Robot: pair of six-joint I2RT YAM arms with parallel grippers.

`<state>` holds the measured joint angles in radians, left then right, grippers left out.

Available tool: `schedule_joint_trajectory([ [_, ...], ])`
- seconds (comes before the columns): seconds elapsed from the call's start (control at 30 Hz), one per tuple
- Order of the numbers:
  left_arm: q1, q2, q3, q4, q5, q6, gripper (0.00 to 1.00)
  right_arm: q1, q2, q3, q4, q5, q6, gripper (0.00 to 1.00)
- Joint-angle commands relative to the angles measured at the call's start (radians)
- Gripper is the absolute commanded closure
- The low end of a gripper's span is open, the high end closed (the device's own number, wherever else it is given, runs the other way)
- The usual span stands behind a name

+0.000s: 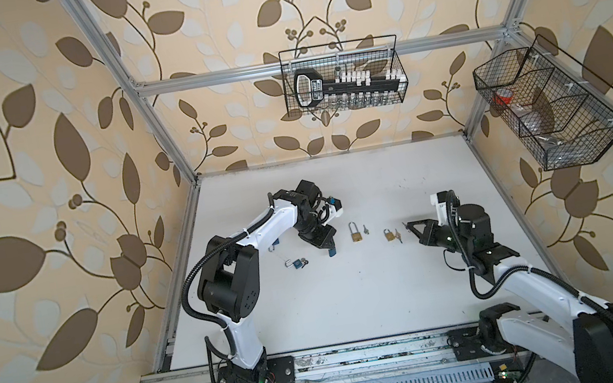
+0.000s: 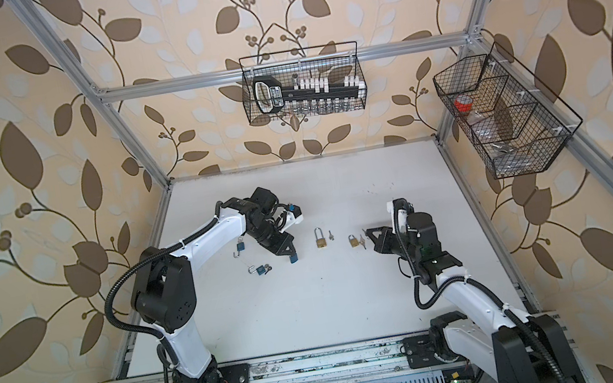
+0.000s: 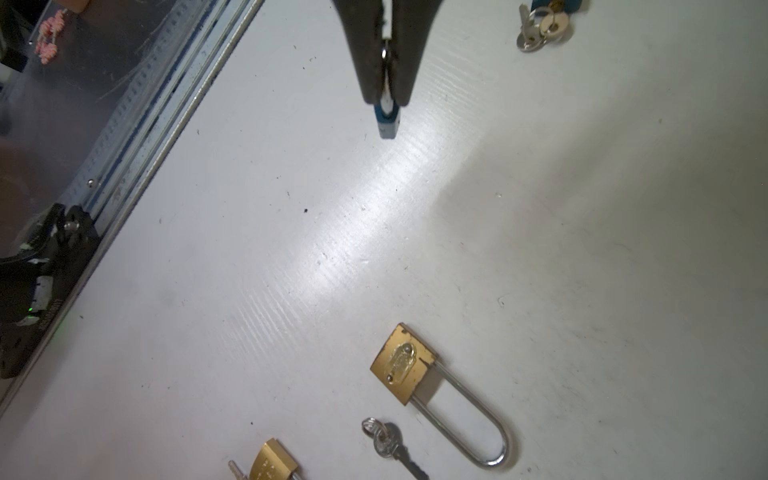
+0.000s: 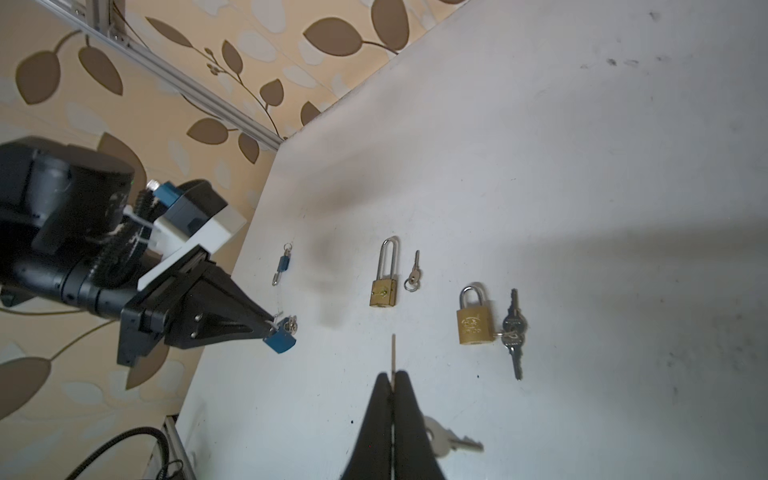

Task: Lock with the key

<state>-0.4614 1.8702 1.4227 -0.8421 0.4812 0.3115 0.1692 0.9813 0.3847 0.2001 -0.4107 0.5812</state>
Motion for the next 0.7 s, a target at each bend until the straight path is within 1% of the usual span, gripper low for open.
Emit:
schedule_joint_trajectory([
  [0.0,0.021,0.011,0.034,0.060,0.104,0.013,1.00,0.066,-0.033,0.060,-0.081,0.102,-0.082,1.00],
  [0.13,0.046,0.065,0.073,0.048,0.116,0.012,1.00,0.114,-0.025,0.068,-0.081,0.093,-0.074,1.00],
  [0.3,0.064,0.118,0.102,0.005,0.117,0.030,1.00,0.121,0.030,0.053,-0.056,0.039,-0.068,1.00],
  [0.67,0.070,0.183,0.127,0.016,0.091,0.017,1.00,0.121,0.025,0.061,-0.091,0.059,-0.075,1.00],
])
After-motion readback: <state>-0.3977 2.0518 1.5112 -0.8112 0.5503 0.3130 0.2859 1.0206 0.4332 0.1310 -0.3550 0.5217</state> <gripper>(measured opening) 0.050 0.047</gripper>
